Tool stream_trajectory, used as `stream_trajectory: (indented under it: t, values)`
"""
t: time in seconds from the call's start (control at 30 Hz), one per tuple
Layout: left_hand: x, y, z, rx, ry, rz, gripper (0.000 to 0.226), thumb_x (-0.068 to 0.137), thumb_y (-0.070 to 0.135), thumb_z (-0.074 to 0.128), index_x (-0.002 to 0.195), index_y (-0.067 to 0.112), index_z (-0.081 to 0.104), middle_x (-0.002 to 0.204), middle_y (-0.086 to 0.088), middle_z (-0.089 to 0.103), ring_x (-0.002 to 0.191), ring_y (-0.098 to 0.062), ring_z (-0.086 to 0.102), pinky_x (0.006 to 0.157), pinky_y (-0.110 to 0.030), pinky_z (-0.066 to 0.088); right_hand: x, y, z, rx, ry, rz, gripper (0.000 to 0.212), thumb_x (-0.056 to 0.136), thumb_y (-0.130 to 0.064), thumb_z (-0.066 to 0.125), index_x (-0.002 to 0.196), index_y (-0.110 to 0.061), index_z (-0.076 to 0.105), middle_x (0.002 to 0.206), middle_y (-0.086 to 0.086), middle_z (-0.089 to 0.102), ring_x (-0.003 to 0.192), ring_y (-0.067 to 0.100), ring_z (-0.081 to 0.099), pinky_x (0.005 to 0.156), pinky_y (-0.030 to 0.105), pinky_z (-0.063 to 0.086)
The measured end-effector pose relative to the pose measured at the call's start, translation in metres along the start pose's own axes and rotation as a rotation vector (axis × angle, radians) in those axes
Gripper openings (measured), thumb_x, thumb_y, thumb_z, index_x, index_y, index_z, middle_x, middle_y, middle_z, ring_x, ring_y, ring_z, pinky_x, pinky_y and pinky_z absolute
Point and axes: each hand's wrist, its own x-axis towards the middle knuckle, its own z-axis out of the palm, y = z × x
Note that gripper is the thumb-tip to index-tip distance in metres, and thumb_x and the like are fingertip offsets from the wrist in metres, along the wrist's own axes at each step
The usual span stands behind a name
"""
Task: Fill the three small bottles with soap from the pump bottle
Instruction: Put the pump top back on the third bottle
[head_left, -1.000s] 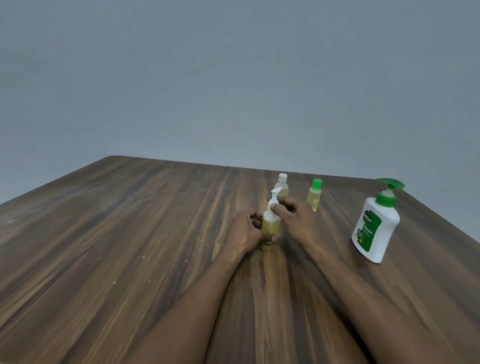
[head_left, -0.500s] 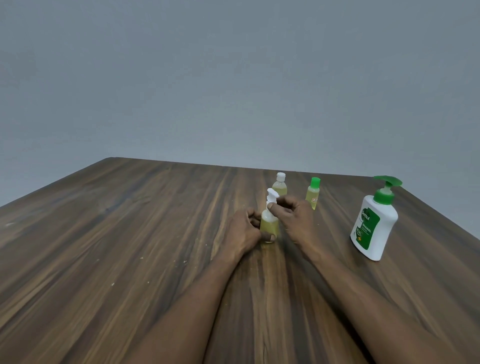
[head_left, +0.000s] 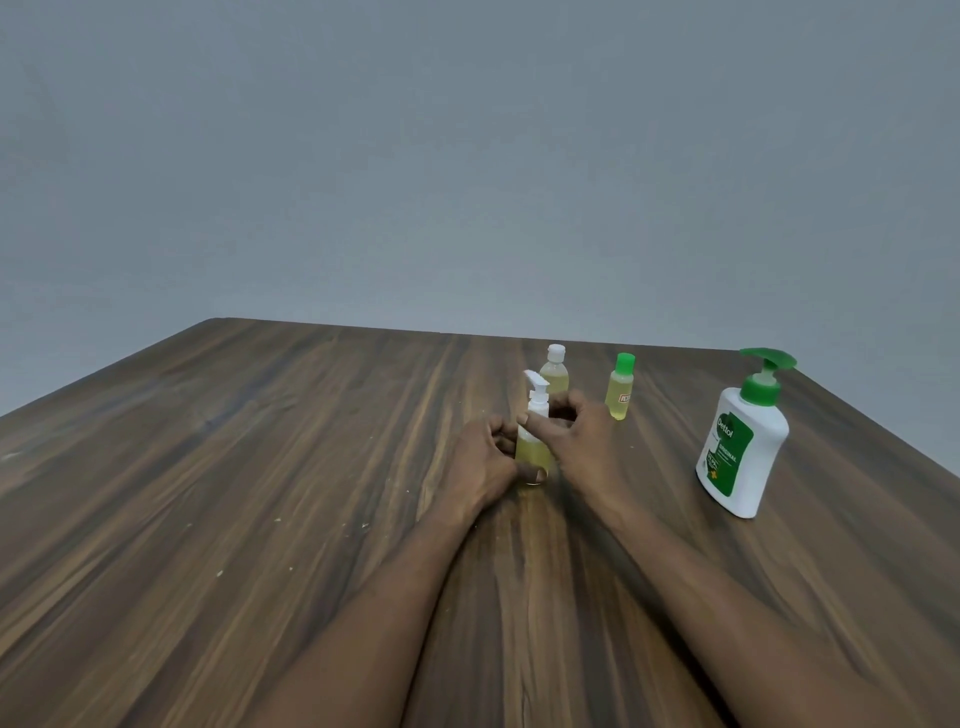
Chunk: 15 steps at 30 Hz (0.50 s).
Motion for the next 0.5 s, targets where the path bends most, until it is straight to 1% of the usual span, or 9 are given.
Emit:
stream_trajectory:
  t: [0.07, 0.13, 0.17, 0.23, 0.3, 0.33, 0.43, 0.47, 0.5]
  values:
    - [-0.0001, -0.0002, -0.0007, 0.011, 0.001, 0.027, 0.041, 0.062, -0.002, 0.086, 0.099, 0.011, 0.073, 0.088, -0.002, 0.078, 0.074, -0.005, 0.072, 0.058, -0.010, 0.050, -0.0021, 0.0010, 0.0045, -0.013, 0.012, 0.042, 0.037, 0.071, -0.034, 0.085, 0.097, -0.019, 0.063, 0.098, -0.002, 0.070, 0.093, 0.013, 0.066, 0.083, 0.040, 0.056]
    - [-0.0004, 0.0000, -0.0003, 0.010, -0.003, 0.042, 0.040, 0.063, -0.002, 0.086, 0.098, 0.011, 0.073, 0.090, -0.002, 0.078, 0.077, -0.006, 0.073, 0.062, -0.012, 0.053, -0.0037, -0.0004, 0.0039, 0.013, -0.021, 0.068, 0.051, 0.070, -0.045, 0.081, 0.111, -0.020, 0.063, 0.108, -0.002, 0.068, 0.100, 0.012, 0.065, 0.087, 0.039, 0.055]
    - [-0.0001, -0.0003, -0.0001, 0.012, -0.003, 0.035, 0.041, 0.062, 0.000, 0.088, 0.098, 0.011, 0.071, 0.091, -0.002, 0.078, 0.079, -0.008, 0.073, 0.066, -0.016, 0.056, -0.0027, -0.0009, 0.0018, 0.038, -0.033, 0.061, 0.049, 0.071, -0.046, 0.075, 0.111, -0.020, 0.066, 0.106, -0.002, 0.070, 0.099, 0.014, 0.066, 0.088, 0.042, 0.056]
    - [0.0012, -0.0017, 0.0005, 0.010, 0.000, 0.011, 0.044, 0.060, 0.003, 0.091, 0.099, 0.009, 0.069, 0.090, -0.002, 0.077, 0.079, -0.009, 0.073, 0.067, -0.021, 0.057, -0.0001, -0.0037, -0.0026, 0.040, -0.033, 0.021, 0.033, 0.074, -0.037, 0.066, 0.098, -0.016, 0.073, 0.093, 0.000, 0.074, 0.091, 0.020, 0.069, 0.085, 0.049, 0.055]
    - [0.0019, -0.0023, 0.0009, -0.005, 0.007, -0.001, 0.043, 0.060, 0.000, 0.090, 0.097, 0.006, 0.069, 0.087, -0.004, 0.077, 0.073, -0.008, 0.071, 0.063, -0.019, 0.055, 0.0013, -0.0029, -0.0038, 0.046, 0.002, 0.004, 0.017, 0.076, -0.031, 0.072, 0.085, -0.016, 0.073, 0.083, -0.001, 0.074, 0.084, 0.022, 0.070, 0.082, 0.051, 0.056]
    - [0.0022, -0.0023, 0.0009, -0.006, 0.009, -0.001, 0.042, 0.060, -0.001, 0.089, 0.096, 0.006, 0.069, 0.086, -0.005, 0.077, 0.070, -0.007, 0.070, 0.062, -0.018, 0.054, 0.0002, -0.0033, -0.0027, 0.045, 0.031, 0.019, 0.019, 0.075, -0.033, 0.078, 0.084, -0.018, 0.071, 0.084, -0.002, 0.073, 0.083, 0.018, 0.070, 0.082, 0.050, 0.056]
    - [0.0013, -0.0015, 0.0010, 0.008, 0.002, 0.031, 0.041, 0.060, -0.003, 0.087, 0.096, 0.011, 0.072, 0.084, -0.002, 0.077, 0.070, -0.007, 0.071, 0.063, -0.020, 0.055, -0.0033, 0.0005, 0.0033, 0.013, 0.048, 0.069, 0.055, 0.059, -0.057, 0.080, 0.098, -0.021, 0.065, 0.098, -0.002, 0.070, 0.092, 0.014, 0.068, 0.084, 0.045, 0.056]
    - [0.0016, -0.0018, 0.0012, 0.002, 0.002, 0.034, 0.041, 0.059, -0.003, 0.086, 0.096, 0.012, 0.073, 0.084, -0.003, 0.078, 0.073, -0.011, 0.073, 0.065, -0.024, 0.057, -0.0041, 0.0004, 0.0039, 0.026, 0.028, 0.075, 0.059, 0.058, -0.059, 0.078, 0.102, -0.023, 0.064, 0.101, -0.003, 0.070, 0.095, 0.013, 0.068, 0.086, 0.044, 0.056]
    - [0.0021, -0.0022, 0.0014, -0.002, 0.004, 0.029, 0.041, 0.059, -0.003, 0.086, 0.094, 0.011, 0.072, 0.085, -0.004, 0.078, 0.076, -0.014, 0.074, 0.066, -0.026, 0.058, -0.0031, 0.0011, 0.0031, 0.048, 0.012, 0.076, 0.054, 0.060, -0.057, 0.075, 0.104, -0.027, 0.065, 0.101, -0.005, 0.071, 0.096, 0.012, 0.068, 0.087, 0.045, 0.056]
